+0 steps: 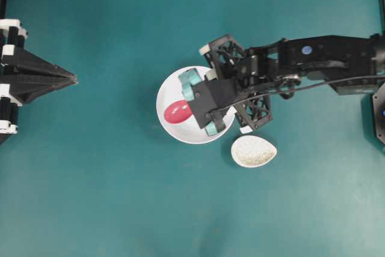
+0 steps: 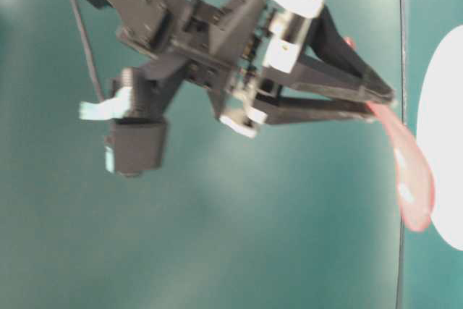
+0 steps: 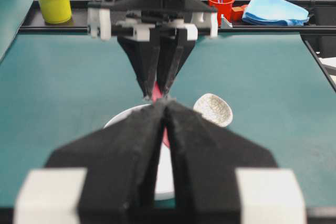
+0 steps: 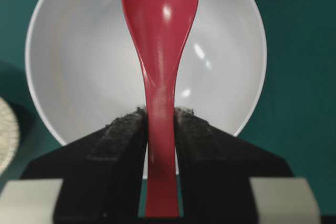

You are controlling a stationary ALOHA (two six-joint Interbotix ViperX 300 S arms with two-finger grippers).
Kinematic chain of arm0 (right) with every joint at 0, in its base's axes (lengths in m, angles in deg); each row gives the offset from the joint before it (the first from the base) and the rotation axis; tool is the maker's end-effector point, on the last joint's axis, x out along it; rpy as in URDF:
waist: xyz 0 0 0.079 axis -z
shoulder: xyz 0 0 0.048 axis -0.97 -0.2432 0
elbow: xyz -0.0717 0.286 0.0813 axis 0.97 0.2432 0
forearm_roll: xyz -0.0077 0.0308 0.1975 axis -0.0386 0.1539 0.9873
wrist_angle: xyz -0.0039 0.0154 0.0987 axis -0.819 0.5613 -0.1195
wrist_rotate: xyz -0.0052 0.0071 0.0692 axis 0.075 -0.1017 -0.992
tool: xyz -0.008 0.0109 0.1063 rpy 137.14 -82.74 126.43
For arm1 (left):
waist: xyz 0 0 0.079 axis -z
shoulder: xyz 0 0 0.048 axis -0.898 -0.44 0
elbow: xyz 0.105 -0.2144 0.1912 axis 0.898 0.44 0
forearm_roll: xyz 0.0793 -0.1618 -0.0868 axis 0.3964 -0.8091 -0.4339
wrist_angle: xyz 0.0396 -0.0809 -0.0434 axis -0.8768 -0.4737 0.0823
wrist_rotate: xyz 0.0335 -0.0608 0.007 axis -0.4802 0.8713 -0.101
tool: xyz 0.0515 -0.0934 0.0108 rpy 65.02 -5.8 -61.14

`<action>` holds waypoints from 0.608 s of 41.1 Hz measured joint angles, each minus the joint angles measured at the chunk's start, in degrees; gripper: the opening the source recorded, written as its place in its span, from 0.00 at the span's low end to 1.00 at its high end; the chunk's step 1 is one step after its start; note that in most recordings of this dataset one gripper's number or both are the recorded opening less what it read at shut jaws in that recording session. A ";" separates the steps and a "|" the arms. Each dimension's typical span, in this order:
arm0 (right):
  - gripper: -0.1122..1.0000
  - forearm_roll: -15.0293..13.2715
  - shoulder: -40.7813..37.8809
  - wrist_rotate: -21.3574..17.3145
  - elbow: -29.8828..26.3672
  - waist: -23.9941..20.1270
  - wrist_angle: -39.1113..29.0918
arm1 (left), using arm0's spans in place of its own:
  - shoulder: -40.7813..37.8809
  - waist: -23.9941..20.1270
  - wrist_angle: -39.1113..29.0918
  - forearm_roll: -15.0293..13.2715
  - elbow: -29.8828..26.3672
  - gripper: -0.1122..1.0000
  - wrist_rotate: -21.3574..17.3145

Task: Scoop the yellow hexagonal prism block from the bowl with a spoon using the right arm.
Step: 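Lift the red spoon out of the bowl and carry it right over the spoon rest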

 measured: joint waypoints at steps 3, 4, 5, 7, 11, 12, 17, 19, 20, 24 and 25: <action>0.32 0.00 1.49 -3.52 1.14 -0.44 0.00 | 0.00 -0.09 0.00 0.00 0.00 0.16 0.00; 0.32 0.00 1.85 -4.57 1.41 -0.53 0.00 | 0.00 -0.09 0.09 0.00 0.00 0.16 0.00; 0.32 0.00 2.46 -5.80 1.76 -0.79 0.00 | 0.00 -0.09 0.09 0.00 0.00 0.16 0.00; 0.32 0.00 3.25 -8.09 2.46 -1.32 0.00 | 0.00 -0.09 0.09 0.00 0.00 0.16 0.00; 0.32 0.00 4.92 -13.18 4.04 -2.81 0.00 | 0.00 -0.09 0.09 0.00 0.00 0.16 0.00; 0.32 0.00 5.27 -14.24 4.39 -3.16 0.00 | 0.00 0.00 0.09 0.00 0.00 0.16 0.00; 0.32 0.00 7.03 -21.45 6.50 -5.45 0.00 | 0.00 -0.09 0.09 0.00 0.00 0.16 0.00; 0.32 0.00 7.56 -23.82 7.03 -6.06 0.00 | 0.00 -0.09 0.09 0.00 0.00 0.16 0.00; 0.32 0.00 7.82 -25.40 7.38 -6.50 0.00 | 0.00 -0.09 0.09 0.00 0.00 0.16 0.00; 0.32 0.00 9.05 -30.94 8.79 -7.38 0.00 | 0.00 -0.09 0.09 0.00 0.00 0.16 0.00; 0.32 0.00 9.32 -32.08 9.23 -7.47 0.00 | 0.00 -0.09 0.09 0.00 0.00 0.16 0.00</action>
